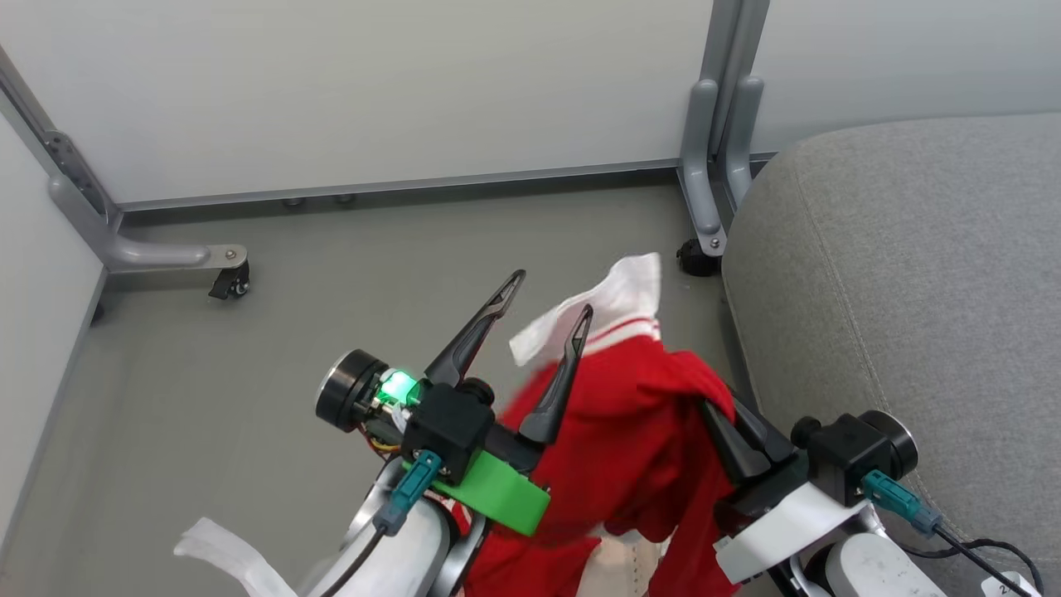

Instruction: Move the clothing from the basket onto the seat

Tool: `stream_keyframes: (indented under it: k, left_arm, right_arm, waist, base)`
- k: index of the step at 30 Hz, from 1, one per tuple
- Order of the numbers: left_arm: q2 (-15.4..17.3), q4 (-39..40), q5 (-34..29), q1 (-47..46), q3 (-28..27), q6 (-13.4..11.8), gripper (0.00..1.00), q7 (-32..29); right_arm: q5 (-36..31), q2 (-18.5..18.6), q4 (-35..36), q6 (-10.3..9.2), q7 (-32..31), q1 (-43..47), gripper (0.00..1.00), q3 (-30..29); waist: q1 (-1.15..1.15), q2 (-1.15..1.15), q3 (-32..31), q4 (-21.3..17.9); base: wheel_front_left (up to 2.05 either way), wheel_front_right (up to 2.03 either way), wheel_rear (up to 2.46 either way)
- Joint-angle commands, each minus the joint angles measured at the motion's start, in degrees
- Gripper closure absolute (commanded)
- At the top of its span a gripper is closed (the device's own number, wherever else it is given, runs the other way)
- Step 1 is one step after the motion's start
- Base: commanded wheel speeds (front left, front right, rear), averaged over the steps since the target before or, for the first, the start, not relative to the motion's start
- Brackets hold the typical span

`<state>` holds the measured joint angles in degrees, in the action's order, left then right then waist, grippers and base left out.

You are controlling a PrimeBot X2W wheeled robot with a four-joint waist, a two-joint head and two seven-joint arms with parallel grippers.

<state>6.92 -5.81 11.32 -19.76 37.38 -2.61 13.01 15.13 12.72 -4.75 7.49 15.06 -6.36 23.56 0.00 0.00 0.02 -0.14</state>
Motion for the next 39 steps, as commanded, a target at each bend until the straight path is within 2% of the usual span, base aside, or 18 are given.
stream_keyframes:
  k: [1, 15, 22, 28, 39]
  left_arm:
    - [0.5, -0.6, 1.2, 1.3, -0.3, 0.0, 0.0, 0.4]
    - [2.1, -4.2, 4.9, 7.8, -1.3, 0.4, 0.0, 1.8]
    - [3.2, -5.2, 3.2, 8.4, -1.1, 0.9, 0.0, 2.2]
    - [3.4, -2.6, 1.8, 9.7, -2.7, 1.9, 0.0, 2.2]
    - [3.5, 0.3, -1.4, 13.0, -5.7, 5.0, 0.0, 2.2]
  right_arm:
    - [0.5, -0.2, 0.4, 0.01, 0.2, -0.1, 1.0, -0.2]
    - [-0.8, -1.0, 1.9, 0.01, 0.2, -1.1, 1.0, -3.5]
    - [-1.2, -1.6, 3.0, 0.01, 0.2, -2.2, 1.0, -5.2]
    - [-0.4, -2.6, 4.7, 0.01, 0.2, -2.5, 1.0, -7.1]
    - [-0.6, -4.4, 7.1, 0.01, 0.2, -1.0, 1.0, -9.4]
  waist:
    - [0.0, 0.0, 0.2, -0.3]
    - [0.0, 0.0, 1.8, -2.7]
    - [0.0, 0.0, 3.5, -4.7]
    - [0.0, 0.0, 5.1, -8.0]
    - [0.0, 0.0, 8.0, -16.6]
  base:
    - [0.0, 0.0, 0.0]
    - [0.0, 0.0, 0.0]
    - [0.0, 0.0, 0.0]
    - [0.0, 0.0, 0.0]
    - [0.0, 0.0, 0.0]
